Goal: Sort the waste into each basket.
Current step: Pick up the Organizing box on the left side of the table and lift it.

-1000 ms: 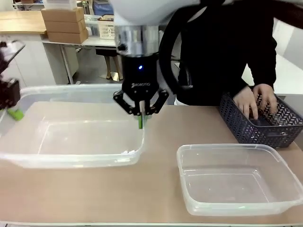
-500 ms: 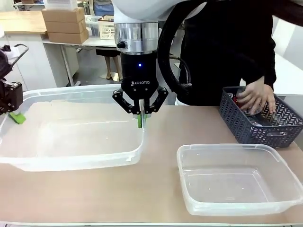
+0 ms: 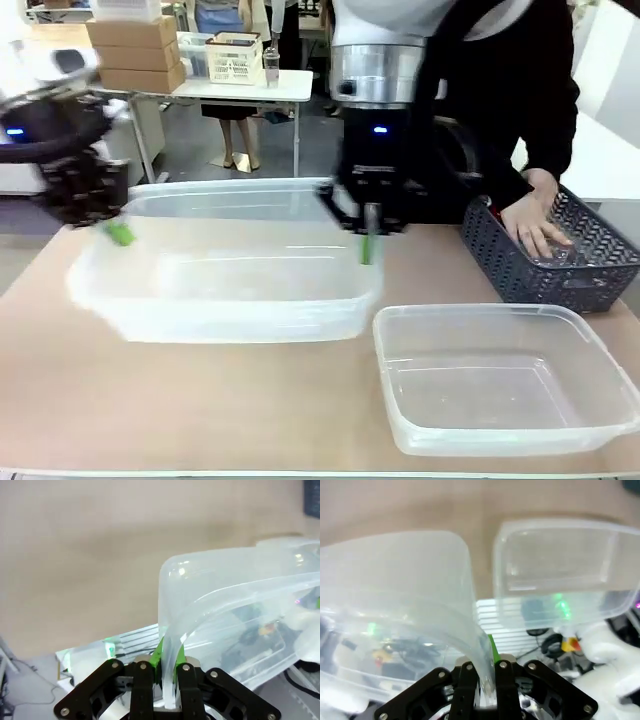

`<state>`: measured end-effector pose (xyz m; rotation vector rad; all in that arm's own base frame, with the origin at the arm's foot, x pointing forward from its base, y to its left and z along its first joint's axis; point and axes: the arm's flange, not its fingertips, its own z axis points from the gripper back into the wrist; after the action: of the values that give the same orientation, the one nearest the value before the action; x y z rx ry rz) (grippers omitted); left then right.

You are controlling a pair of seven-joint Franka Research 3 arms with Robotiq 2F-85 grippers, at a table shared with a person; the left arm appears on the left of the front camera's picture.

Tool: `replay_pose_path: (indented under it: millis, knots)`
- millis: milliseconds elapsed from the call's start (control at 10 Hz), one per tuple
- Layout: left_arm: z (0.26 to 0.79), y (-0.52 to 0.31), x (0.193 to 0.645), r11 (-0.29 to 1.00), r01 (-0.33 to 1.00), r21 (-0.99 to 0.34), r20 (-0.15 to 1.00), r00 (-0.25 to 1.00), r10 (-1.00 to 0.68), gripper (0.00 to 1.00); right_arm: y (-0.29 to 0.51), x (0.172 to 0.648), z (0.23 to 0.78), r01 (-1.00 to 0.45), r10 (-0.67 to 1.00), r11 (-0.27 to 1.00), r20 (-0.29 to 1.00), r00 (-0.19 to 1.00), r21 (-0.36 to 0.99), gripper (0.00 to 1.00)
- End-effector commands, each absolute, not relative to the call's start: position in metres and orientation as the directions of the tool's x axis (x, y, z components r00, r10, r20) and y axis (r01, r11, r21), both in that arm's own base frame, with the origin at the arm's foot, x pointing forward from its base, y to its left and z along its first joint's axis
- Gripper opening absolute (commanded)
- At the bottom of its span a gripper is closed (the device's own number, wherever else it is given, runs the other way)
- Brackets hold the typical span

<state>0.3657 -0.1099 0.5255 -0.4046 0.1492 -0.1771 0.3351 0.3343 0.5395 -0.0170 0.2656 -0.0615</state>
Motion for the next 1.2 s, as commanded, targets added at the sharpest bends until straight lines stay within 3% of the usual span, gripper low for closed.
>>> replay_pose_path:
  millis: [0, 300, 600, 900, 1100]
  knots:
    - [0.544, -0.144, 0.398, 0.912, 0.15, -0.383, -0.179, 0.956, -0.232, 0.06, 0.282, 0.331, 0.528, 0.044, -0.042, 0.999, -0.295, 0.955, 0.0, 0.05]
    - [0.535, -0.193, 0.427, 0.896, 0.176, -0.408, -0.189, 0.944, -0.271, 0.06, 0.236, 0.356, 0.494, 0.047, -0.045, 0.999, -0.322, 0.945, -0.003, 0.05]
    - [0.516, -0.196, 0.433, 0.917, 0.129, -0.377, -0.242, 0.942, -0.232, 0.06, 0.205, 0.386, 0.466, 0.072, -0.04, 0.994, -0.326, 0.945, 0.084, 0.05]
    - [0.492, -0.19, 0.434, 0.934, 0.06, -0.352, -0.281, 0.945, -0.166, 0.06, 0.202, 0.387, 0.47, 0.148, -0.114, 0.981, -0.239, 0.964, 0.126, 0.05]
    - [0.495, -0.208, 0.436, 0.924, 0.113, -0.364, -0.256, 0.942, -0.216, 0.06, 0.221, 0.393, 0.474, 0.098, -0.057, 0.988, -0.313, 0.948, 0.119, 0.05]
